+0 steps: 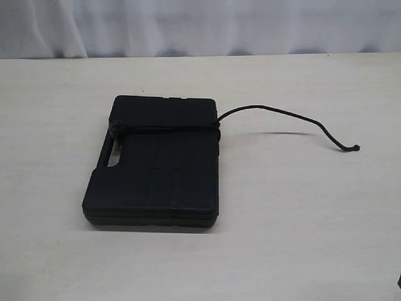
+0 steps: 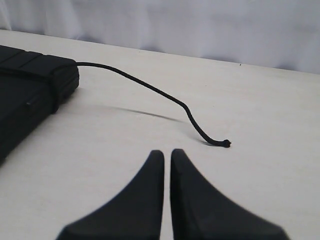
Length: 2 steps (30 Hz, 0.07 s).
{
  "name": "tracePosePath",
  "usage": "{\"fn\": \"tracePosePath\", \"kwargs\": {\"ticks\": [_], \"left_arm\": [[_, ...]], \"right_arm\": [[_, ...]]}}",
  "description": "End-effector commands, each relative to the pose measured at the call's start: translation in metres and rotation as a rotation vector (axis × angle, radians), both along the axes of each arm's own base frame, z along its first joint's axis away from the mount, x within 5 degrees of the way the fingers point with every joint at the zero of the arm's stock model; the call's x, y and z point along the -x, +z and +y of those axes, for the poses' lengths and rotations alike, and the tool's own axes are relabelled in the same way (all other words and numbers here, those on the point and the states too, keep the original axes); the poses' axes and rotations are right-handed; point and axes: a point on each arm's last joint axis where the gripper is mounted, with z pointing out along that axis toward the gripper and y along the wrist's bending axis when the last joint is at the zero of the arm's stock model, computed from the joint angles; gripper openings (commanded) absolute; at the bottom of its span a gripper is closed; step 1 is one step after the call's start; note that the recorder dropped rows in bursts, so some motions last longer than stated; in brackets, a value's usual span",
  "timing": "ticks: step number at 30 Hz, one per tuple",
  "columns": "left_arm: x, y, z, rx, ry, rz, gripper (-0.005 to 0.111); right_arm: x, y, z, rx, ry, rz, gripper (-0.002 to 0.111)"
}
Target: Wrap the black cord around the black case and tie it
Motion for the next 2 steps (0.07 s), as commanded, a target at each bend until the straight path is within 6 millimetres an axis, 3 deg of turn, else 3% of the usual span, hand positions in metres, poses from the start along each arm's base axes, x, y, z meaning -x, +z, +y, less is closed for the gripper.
{"fn": "tracePosePath", "kwargs": {"ticks": [1, 2], "left_arm": [[-0.0002, -0.0001, -0.0001, 0.003, 0.0, -0.009, 0.0], [-0.0002, -0.0001, -0.0001, 0.003, 0.0, -0.009, 0.0]], "right_arm": [[0.0003, -0.0006, -0.0001, -0.008, -0.005, -0.001, 0.004], [0.0003, -0.0006, -0.0001, -0.008, -0.005, -0.001, 0.004]]}}
